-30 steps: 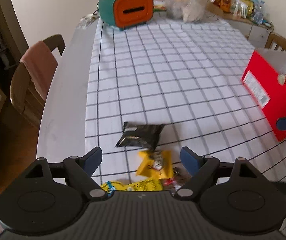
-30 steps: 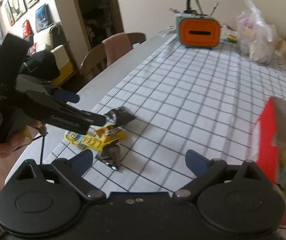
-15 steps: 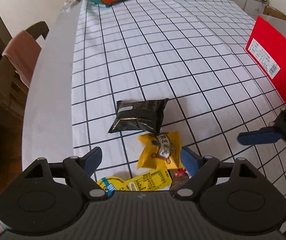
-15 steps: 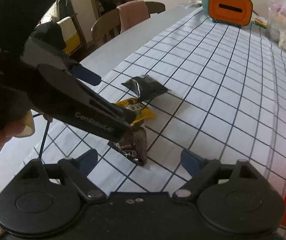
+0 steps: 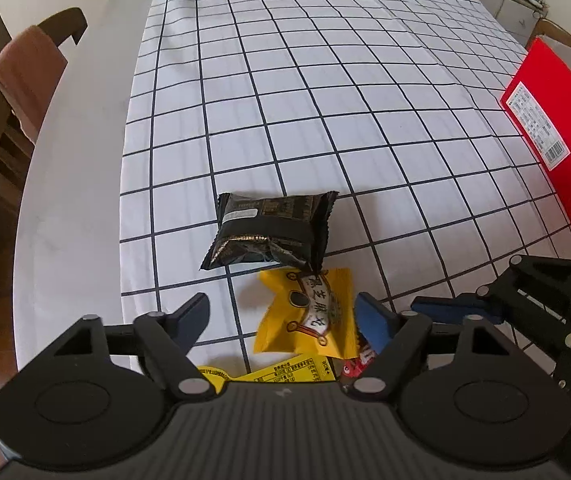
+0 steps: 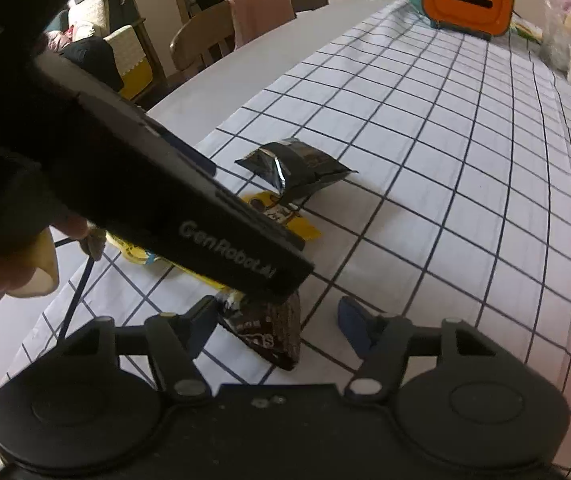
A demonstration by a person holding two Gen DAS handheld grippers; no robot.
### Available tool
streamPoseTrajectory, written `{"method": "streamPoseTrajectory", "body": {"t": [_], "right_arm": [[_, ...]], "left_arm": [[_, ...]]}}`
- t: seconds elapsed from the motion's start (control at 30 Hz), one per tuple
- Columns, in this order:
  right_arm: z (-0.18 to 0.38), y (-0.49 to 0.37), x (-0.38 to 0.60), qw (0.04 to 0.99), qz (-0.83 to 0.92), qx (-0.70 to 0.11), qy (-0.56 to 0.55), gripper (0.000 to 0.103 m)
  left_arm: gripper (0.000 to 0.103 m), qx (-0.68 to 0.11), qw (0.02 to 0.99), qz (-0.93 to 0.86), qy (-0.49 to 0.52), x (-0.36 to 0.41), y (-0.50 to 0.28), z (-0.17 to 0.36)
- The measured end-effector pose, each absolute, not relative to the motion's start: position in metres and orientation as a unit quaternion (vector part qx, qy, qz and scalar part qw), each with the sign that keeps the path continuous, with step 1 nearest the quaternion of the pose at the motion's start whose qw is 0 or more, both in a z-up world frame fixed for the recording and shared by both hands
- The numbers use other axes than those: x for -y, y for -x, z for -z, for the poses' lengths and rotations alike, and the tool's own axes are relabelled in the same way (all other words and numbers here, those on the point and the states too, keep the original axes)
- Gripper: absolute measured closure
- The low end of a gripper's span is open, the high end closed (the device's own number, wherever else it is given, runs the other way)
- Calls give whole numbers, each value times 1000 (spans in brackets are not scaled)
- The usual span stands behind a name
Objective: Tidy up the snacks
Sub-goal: 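Grasp the dark wrapped candy with the right gripper while the left gripper grasps the yellow packet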
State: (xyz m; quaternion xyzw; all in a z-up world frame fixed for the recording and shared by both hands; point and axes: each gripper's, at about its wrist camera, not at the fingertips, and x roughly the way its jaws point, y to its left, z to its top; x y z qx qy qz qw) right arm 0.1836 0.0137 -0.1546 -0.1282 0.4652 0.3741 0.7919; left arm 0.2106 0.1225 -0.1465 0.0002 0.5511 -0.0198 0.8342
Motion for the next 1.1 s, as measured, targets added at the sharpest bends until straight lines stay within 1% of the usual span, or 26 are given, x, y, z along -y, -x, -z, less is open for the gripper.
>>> {"method": "streamPoseTrajectory", "body": {"t": [0.07, 0.1, 0.17, 0.23, 0.4, 0.47, 0.53, 0.6, 0.67, 1.1], "right_arm": [[154, -182, -16, 793, -375, -461, 134, 42], [154, -181, -17, 793, -377, -460, 135, 46], [153, -180, -19, 793, -378, -458, 137, 51], [153, -180, -20, 791, -383, -458, 133, 61], [153, -178, -20, 793, -384, -454, 136, 66], [153, -178, -18, 794, -382, -454, 132, 69], [152, -178, -15, 796, -380, -455, 124, 72], [153, -180, -11, 797, -376, -457, 117, 72], [154, -180, -7, 799, -372, -458, 112, 74], [139, -176, 37, 821, -334, -461, 46, 76]], "left_arm": [[33, -552, 833, 20, 3, -123, -210, 147], [35, -553, 833, 20, 3, -123, -210, 147], [45, -552, 833, 22, 3, -122, -210, 147], [52, -551, 834, 23, 3, -121, -210, 145], [57, -546, 837, 20, 9, -125, -209, 143], [61, -545, 838, 20, 15, -127, -208, 141], [63, -544, 839, 20, 17, -127, -207, 141], [65, -542, 840, 18, 18, -127, -205, 141], [69, -540, 841, 16, 22, -129, -203, 140], [72, -532, 845, 6, 52, -132, -193, 135]]}}
